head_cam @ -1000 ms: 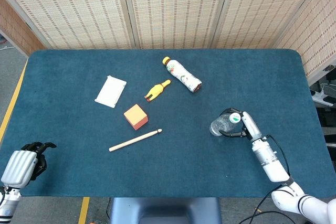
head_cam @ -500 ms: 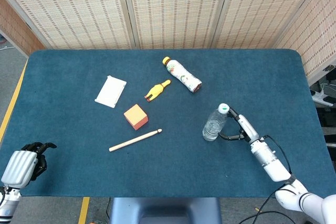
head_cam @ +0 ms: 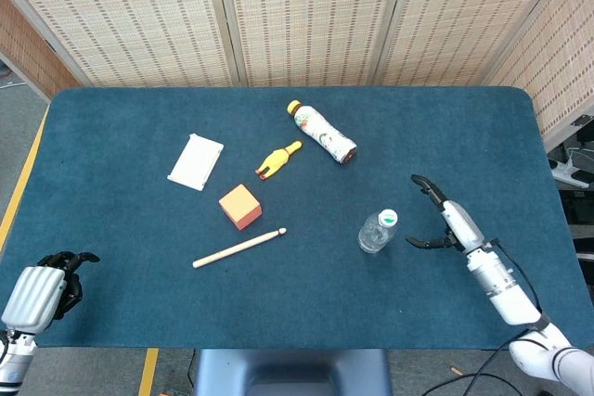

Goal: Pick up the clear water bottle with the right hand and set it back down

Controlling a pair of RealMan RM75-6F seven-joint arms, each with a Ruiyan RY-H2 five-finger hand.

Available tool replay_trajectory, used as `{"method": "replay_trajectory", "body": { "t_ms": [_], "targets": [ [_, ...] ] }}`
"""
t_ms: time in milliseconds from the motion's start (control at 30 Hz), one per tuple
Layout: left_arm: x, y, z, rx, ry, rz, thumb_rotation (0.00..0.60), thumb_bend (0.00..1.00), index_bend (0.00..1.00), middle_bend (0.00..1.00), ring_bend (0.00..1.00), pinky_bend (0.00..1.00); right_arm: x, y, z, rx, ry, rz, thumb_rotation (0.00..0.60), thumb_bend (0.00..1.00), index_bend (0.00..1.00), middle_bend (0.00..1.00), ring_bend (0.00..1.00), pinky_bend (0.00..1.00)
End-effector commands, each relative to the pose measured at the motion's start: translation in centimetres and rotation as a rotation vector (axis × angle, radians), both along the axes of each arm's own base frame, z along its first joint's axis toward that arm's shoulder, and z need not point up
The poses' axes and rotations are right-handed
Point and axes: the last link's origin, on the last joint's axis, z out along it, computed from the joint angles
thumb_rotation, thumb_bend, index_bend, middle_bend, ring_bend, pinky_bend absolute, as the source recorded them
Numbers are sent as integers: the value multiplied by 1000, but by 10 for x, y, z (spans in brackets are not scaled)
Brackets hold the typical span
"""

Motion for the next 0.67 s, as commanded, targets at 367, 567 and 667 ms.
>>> {"method": "replay_trajectory", "body": {
  "t_ms": [367, 567, 667],
  "targets": [
    [-1, 0, -1, -1, 16, 11, 600, 456, 357, 452, 343, 419, -11, 83, 53, -308, 788, -174, 600, 95, 0, 0, 0, 109],
    [1, 2, -1, 4, 15, 4, 600, 456, 357, 451, 343, 419, -2, 93, 52, -353, 788, -168, 600, 95, 0, 0, 0, 109],
    [2, 2, -2, 4, 11, -3, 600, 456, 357, 452, 343, 419, -1, 98, 53, -367, 769, -163, 600, 96, 0, 0, 0, 109]
  ]
}}
